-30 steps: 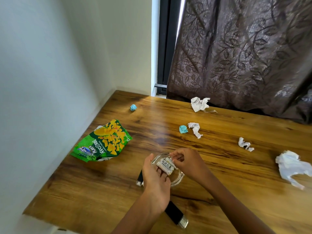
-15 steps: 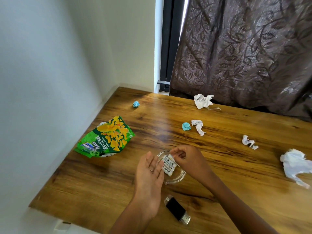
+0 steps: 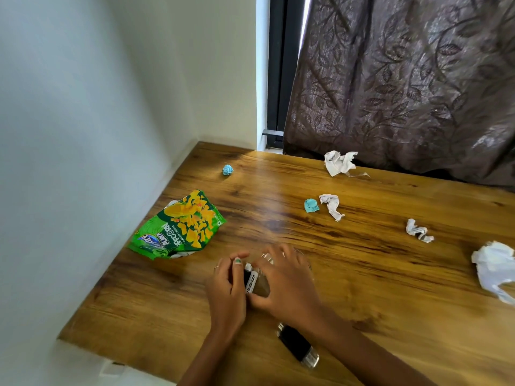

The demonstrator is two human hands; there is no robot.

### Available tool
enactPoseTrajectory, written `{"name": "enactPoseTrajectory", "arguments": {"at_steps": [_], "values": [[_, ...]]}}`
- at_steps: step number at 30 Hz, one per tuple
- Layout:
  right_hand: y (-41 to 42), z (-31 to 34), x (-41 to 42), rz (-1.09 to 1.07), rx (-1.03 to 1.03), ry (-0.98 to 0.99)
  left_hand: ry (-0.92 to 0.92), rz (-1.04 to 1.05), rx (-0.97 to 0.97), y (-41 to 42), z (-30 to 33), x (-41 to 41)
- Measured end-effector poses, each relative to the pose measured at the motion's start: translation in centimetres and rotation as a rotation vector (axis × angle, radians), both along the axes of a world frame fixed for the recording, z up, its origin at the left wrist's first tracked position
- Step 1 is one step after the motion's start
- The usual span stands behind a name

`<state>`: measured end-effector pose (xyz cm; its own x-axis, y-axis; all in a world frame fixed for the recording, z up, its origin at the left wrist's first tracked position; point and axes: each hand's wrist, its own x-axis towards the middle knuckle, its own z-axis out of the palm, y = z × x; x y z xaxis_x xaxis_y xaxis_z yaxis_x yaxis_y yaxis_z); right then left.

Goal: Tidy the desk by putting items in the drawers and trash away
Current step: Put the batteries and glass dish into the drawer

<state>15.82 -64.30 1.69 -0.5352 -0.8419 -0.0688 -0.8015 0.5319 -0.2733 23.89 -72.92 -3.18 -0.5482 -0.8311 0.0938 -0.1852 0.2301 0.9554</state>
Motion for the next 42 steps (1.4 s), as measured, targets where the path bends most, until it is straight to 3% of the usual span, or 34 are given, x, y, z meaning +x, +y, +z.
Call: {"name": "enactPoseTrajectory", "arguments": {"at_steps": [6, 18, 29, 42], "values": [[-0.6, -0.5, 0.5, 0.039, 0.047, 0.120, 0.029, -0.009, -0.011, 0.2, -0.2, -0.2], [-0.3, 0.5, 0.9, -0.075, -0.032, -0.074, 0.077, 0.003, -0.064, -0.2, -0.9, -0.2], [5.5, 0.5, -1.9, -0.427, -0.116, -0.179, -0.184, -0.364, -0.425, 0.1, -1.1, -0.5], [8.8, -1.8, -0.7, -0.501, -0.228, -0.273, -0.237, -0.377, -0.506, 0.4, -0.9, -0.7]]}}
